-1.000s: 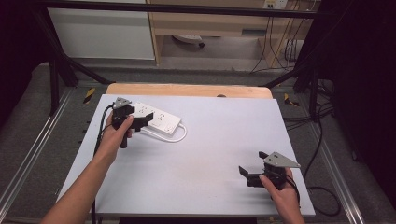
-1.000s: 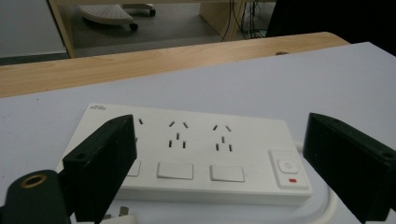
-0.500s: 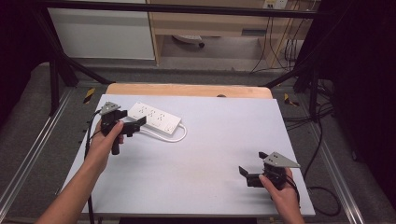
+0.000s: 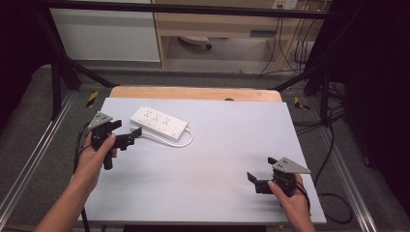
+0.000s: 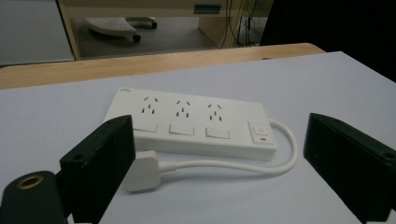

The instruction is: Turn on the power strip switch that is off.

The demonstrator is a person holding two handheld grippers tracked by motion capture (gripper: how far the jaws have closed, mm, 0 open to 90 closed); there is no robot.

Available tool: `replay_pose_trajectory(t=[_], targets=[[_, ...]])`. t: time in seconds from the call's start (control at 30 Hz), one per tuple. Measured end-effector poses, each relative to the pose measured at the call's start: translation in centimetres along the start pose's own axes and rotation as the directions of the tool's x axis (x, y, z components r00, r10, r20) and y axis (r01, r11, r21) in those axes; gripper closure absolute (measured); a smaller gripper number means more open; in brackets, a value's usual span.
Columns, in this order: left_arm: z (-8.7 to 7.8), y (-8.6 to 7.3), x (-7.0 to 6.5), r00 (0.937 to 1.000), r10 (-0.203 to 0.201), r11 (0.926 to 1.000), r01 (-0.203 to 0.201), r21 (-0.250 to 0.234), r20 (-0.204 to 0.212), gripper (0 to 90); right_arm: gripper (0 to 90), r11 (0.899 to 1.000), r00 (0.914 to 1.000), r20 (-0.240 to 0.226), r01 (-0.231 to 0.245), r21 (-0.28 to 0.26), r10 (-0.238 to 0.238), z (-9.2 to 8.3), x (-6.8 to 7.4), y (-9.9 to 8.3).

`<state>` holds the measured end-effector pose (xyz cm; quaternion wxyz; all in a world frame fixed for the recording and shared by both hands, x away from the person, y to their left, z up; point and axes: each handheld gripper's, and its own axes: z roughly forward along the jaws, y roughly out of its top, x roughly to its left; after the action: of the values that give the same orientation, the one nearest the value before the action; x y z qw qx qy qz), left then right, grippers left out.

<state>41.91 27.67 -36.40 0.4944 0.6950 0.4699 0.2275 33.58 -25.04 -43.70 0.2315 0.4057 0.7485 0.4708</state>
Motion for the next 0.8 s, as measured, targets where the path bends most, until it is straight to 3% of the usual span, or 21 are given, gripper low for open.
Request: replay_pose_trajectory(t=[0.5,0.8], targets=[[-4.2,-1.2,-1.7,1.0,0.004,0.9999,-0.004,-0.014,0.006,8.6,2.0,1.0,1.0,0.001,0.008,0.005,-0.008,0.1,0.1,0.0],[-5.7,-3.7,-2.0,0.9999,0.012,0.9999,-0.012,-0.006,0.005,8.5,2.0,1.0,1.0,0.001,0.006,0.004,-0.006,0.1,0.1,0.0]])
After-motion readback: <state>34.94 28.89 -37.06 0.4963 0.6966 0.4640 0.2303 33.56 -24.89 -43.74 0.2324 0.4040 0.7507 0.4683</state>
